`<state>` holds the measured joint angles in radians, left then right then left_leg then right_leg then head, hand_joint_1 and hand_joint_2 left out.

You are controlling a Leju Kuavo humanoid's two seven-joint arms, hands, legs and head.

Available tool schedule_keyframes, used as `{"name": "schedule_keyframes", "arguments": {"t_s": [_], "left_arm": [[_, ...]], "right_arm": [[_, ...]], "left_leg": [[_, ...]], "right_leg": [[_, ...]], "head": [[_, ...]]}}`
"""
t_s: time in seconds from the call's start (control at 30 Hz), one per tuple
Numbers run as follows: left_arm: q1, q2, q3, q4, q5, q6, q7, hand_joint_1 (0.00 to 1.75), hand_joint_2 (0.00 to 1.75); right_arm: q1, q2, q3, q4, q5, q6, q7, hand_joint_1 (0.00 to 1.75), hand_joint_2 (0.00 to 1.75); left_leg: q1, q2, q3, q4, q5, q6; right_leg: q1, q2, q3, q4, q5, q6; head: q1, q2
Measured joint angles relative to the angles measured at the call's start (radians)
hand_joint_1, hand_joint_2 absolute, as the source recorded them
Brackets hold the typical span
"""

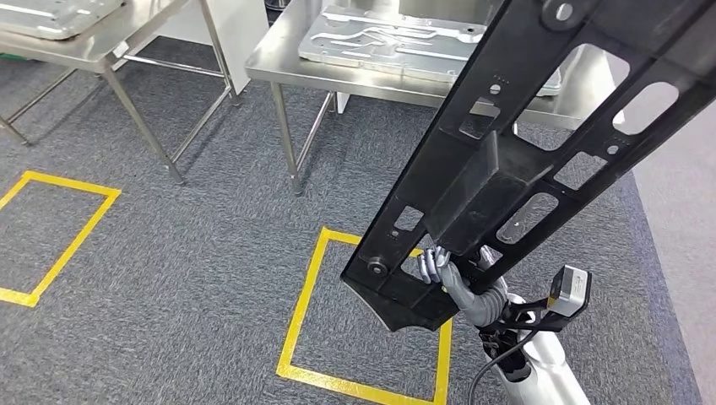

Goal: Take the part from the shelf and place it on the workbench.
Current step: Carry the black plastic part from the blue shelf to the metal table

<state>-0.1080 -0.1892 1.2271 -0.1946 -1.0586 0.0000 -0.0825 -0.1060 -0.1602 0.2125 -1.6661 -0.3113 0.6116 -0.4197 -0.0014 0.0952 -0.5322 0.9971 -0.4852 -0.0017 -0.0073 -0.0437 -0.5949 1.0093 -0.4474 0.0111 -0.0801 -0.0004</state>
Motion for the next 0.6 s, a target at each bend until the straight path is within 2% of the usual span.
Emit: {"name": "schedule_keyframes", "arguments": {"t_s": [0.03, 0.1, 0.17, 0.2, 0.23, 0.27, 0.3, 0.33, 0.4, 0.43, 0.47, 0.5, 0.53, 0.57, 0.6], "left_arm": [[-0.001, 0.0, 0.0, 0.0, -0.001, -0.001, 0.0, 0.0, 1.75], [-0.001, 0.0, -0.001, 0.0, -0.002, -0.003, 0.0, 0.0, 1.75], [0.001, 0.0, -0.001, 0.0, -0.003, -0.004, 0.0, 0.0, 1.75], [0.003, 0.0, -0.001, 0.0, -0.003, -0.004, 0.0, 0.0, 1.75], [0.004, 0.0, -0.001, 0.0, -0.003, -0.004, 0.0, 0.0, 1.75], [0.005, 0.0, -0.001, 0.0, -0.003, -0.004, 0.001, 0.0, 1.75], [0.005, 0.0, -0.001, 0.0, -0.003, -0.004, 0.001, 0.0, 1.75], [0.005, 0.0, -0.001, 0.0, -0.002, -0.004, 0.001, 0.0, 1.75], [0.005, 0.001, 0.0, 0.0, -0.002, -0.003, 0.003, 0.0, 1.75], [0.004, 0.001, 0.0, 0.0, -0.002, -0.003, 0.003, 0.0, 1.75], [0.004, 0.001, 0.0, 0.0, -0.002, -0.003, 0.004, 0.0, 1.75], [0.002, 0.001, 0.0, 0.0, -0.001, -0.003, 0.004, 0.0, 1.75], [0.001, 0.001, 0.0, 0.0, -0.001, -0.002, 0.004, 0.0, 1.75], [0.0, 0.0, 0.0, 0.0, -0.001, -0.002, 0.004, 0.0, 1.75], [0.0, -0.001, 0.0, 0.0, -0.001, -0.002, 0.004, 0.0, 1.75]], "right_arm": [[0.004, 0.0, 0.0, -0.003, 0.0, 0.0, 0.001, 1.75, 1.75], [0.009, 0.0, 0.0, -0.01, 0.0, -0.001, 0.001, 1.75, 1.75], [0.013, 0.0, 0.001, -0.014, -0.001, -0.001, 0.0, 1.75, 1.75], [0.016, 0.0, 0.001, -0.015, -0.001, -0.001, 0.001, 1.75, 1.75], [0.02, 0.0, 0.001, -0.015, -0.001, -0.001, 0.001, 1.75, 1.75], [0.022, 0.0, 0.001, -0.015, -0.001, -0.001, 0.001, 1.75, 1.75], [0.024, 0.0, 0.001, -0.015, -0.001, -0.001, 0.001, 1.75, 1.75], [0.023, 0.0, 0.001, -0.015, -0.001, -0.001, 0.001, 1.75, 1.75], [0.021, 0.001, 0.002, -0.016, -0.001, -0.001, 0.001, 1.75, 1.75], [0.019, 0.001, 0.002, -0.017, -0.001, -0.001, 0.003, 1.75, 1.75], [0.018, 0.002, 0.002, -0.017, -0.002, -0.001, 0.004, 1.75, 1.75], [0.018, 0.002, 0.003, -0.018, -0.004, -0.003, 0.006, 1.75, 1.75], [0.019, 0.002, 0.003, -0.018, -0.007, -0.005, 0.006, 1.75, 1.75], [0.019, 0.002, 0.003, -0.018, -0.01, -0.008, 0.006, 1.75, 1.75], [0.018, 0.002, 0.003, -0.018, -0.014, -0.012, 0.006, 1.75, 1.75]], "left_leg": [[0.002, -0.002, 0.001, 0.003, -0.004, -0.006], [0.007, -0.035, -0.016, 0.052, -0.042, -0.016], [0.01, -0.076, -0.071, 0.18, -0.113, -0.021], [0.01, -0.083, -0.103, 0.249, -0.141, -0.022], [0.01, -0.086, -0.125, 0.293, -0.152, -0.022], [0.01, -0.087, -0.128, 0.298, -0.14, -0.02], [0.01, -0.09, -0.113, 0.261, -0.109, -0.017], [0.01, -0.101, -0.083, 0.192, -0.067, -0.012], [0.01, -0.141, -0.027, 0.06, -0.011, -0.001], [0.009, -0.155, -0.013, 0.024, -0.001, 0.003], [0.008, -0.16, -0.01, 0.011, -0.002, 0.006], [0.007, -0.151, -0.009, 0.007, 0.001, 0.009], [0.008, -0.142, -0.007, 0.002, 0.005, 0.015], [0.01, -0.134, -0.004, -0.004, 0.01, 0.022], [0.013, -0.125, -0.002, -0.01, 0.015, 0.027]], "right_leg": [[-0.001, 0.009, 0.0, -0.002, 0.002, -0.005], [-0.007, 0.028, 0.0, -0.006, 0.007, -0.018], [-0.007, 0.048, -0.001, -0.007, 0.009, -0.025], [-0.006, 0.059, -0.002, -0.007, 0.009, -0.027], [-0.005, 0.072, -0.002, -0.006, 0.009, -0.028], [-0.004, 0.085, -0.002, -0.005, 0.01, -0.027], [-0.003, 0.098, -0.001, -0.004, 0.01, -0.027], [-0.003, 0.11, 0.001, -0.003, 0.01, -0.026], [-0.002, 0.132, -0.001, 0.0, 0.011, -0.02], [-0.004, 0.142, -0.004, 0.0, 0.012, -0.014], [-0.005, 0.151, -0.008, -0.001, 0.014, -0.007], [-0.007, 0.161, -0.01, -0.002, 0.017, 0.001], [-0.008, 0.16, -0.013, -0.003, 0.018, 0.007], [-0.007, 0.143, -0.017, 0.005, 0.013, 0.012], [-0.005, 0.117, -0.03, 0.03, -0.005, 0.015]], "head": [[0.0, 0.0], [0.0, 0.0], [0.0, 0.0], [0.0, 0.0], [0.0, 0.0], [0.0, 0.0], [0.0, 0.0], [0.0, 0.0], [0.0, 0.0], [0.0, 0.0], [0.0, 0.0], [0.0, 0.0], [0.0, 0.0], [0.0, 0.0], [0.0, 0.0]]}}
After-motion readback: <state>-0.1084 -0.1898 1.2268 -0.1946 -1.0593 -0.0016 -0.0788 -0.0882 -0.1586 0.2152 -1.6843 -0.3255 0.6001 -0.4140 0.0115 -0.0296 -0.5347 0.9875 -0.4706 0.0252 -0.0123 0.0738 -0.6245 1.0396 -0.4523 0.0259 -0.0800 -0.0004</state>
